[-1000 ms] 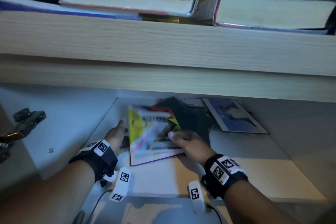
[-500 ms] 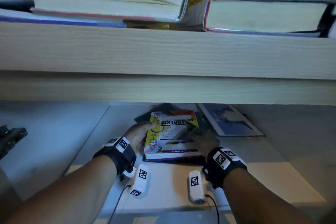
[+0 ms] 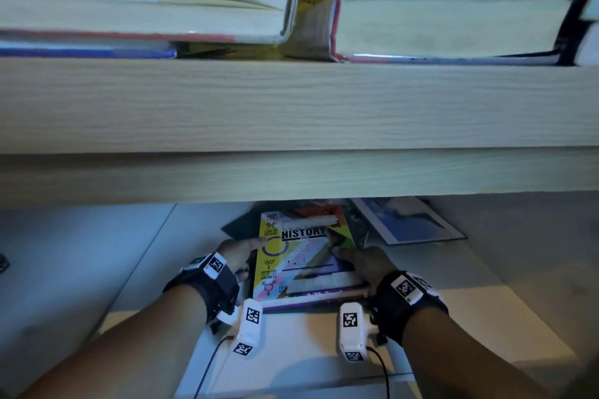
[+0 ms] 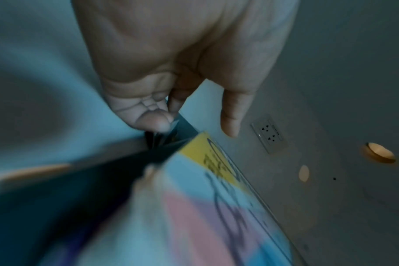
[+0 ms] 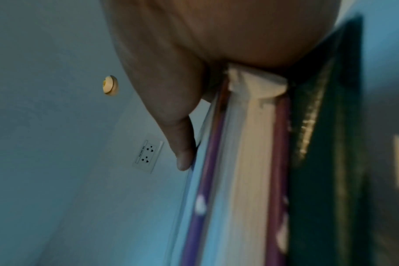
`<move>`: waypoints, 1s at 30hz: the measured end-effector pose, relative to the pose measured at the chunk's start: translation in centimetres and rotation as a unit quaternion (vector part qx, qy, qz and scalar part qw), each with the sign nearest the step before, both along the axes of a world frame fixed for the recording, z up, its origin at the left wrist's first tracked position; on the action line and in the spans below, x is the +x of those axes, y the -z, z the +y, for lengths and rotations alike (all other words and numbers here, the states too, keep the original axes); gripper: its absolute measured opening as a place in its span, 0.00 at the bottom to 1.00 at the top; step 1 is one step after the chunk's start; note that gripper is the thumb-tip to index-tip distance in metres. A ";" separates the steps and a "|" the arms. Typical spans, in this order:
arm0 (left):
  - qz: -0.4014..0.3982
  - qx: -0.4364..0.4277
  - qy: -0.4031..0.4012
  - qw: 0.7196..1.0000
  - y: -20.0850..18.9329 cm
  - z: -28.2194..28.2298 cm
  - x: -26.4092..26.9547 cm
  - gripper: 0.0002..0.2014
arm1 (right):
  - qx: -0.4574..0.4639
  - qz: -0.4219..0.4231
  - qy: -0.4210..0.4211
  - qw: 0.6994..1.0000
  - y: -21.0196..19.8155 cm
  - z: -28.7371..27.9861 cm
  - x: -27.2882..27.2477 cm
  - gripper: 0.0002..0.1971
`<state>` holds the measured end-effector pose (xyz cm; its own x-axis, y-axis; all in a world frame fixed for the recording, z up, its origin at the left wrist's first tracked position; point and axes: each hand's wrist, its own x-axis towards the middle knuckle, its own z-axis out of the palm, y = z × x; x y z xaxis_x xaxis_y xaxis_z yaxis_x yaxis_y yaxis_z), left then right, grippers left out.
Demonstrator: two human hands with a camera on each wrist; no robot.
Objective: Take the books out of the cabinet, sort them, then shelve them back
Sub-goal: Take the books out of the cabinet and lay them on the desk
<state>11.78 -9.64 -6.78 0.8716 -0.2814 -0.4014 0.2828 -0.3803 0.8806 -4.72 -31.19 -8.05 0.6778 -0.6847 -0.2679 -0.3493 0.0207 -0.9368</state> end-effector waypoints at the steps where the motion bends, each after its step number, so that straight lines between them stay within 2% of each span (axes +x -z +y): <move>1: -0.005 0.015 0.015 1.000 -0.2 0.2 -0.2 0.22 | 0.030 -0.009 -0.004 1.000 -0.4 0.1 -0.6 0.28; 3: 0.006 0.038 0.034 0.999 -0.7 1.0 -0.6 0.21 | 0.073 -0.020 -0.021 0.997 -1.1 0.5 -1.9 0.21; 9: -0.030 0.076 0.097 0.992 -0.9 2.4 -2.5 0.29 | 0.215 -0.094 -0.031 0.972 -0.9 3.5 -5.5 0.13; 11: -0.063 0.085 0.100 0.989 -0.5 2.7 -2.9 0.25 | 0.223 -0.107 -0.032 0.969 -0.7 4.3 -6.6 0.16; 12: -0.065 0.075 0.101 0.990 -0.5 3.1 -3.2 0.27 | 0.222 -0.112 -0.034 0.968 -0.8 4.7 -7.1 0.20; 14: -0.035 0.031 0.109 0.993 0.0 3.8 -3.4 0.36 | 0.231 -0.125 -0.035 0.964 -0.7 5.6 -8.2 0.25; 15: -0.017 0.009 0.098 0.995 0.1 4.2 -3.7 0.37 | 0.234 -0.128 -0.034 0.963 -0.9 6.1 -8.8 0.25; 17: 0.040 -0.017 0.080 0.996 -0.4 5.6 -4.9 0.35 | 0.257 -0.131 -0.040 0.957 -1.2 7.3 -10.3 0.22; 20: 0.141 0.000 0.112 0.984 -3.2 8.3 -8.1 0.46 | 0.282 -0.132 -0.059 0.948 -3.0 9.8 -13.1 0.18; 21: 0.158 0.001 0.123 0.980 -4.1 8.9 -9.1 0.45 | 0.280 -0.129 -0.069 0.949 -3.7 10.4 -14.0 0.17; 24: 0.185 -0.037 0.106 0.976 -7.3 11.3 -13.3 0.27 | 0.284 -0.094 -0.088 0.950 -6.3 11.9 -16.8 0.19; 25: 0.186 -0.045 0.096 0.977 -8.3 12.3 -14.7 0.25 | 0.289 -0.082 -0.090 0.950 -7.6 12.4 -17.8 0.20; 27: 0.175 -0.028 0.082 0.981 -9.2 14.3 -16.9 0.39 | 0.280 -0.064 -0.103 0.952 -10.1 13.5 -19.8 0.26; 30: 0.163 -0.041 0.040 0.985 -10.9 17.4 -21.2 0.59 | 0.242 -0.040 -0.143 0.959 -13.2 14.6 -23.1 0.41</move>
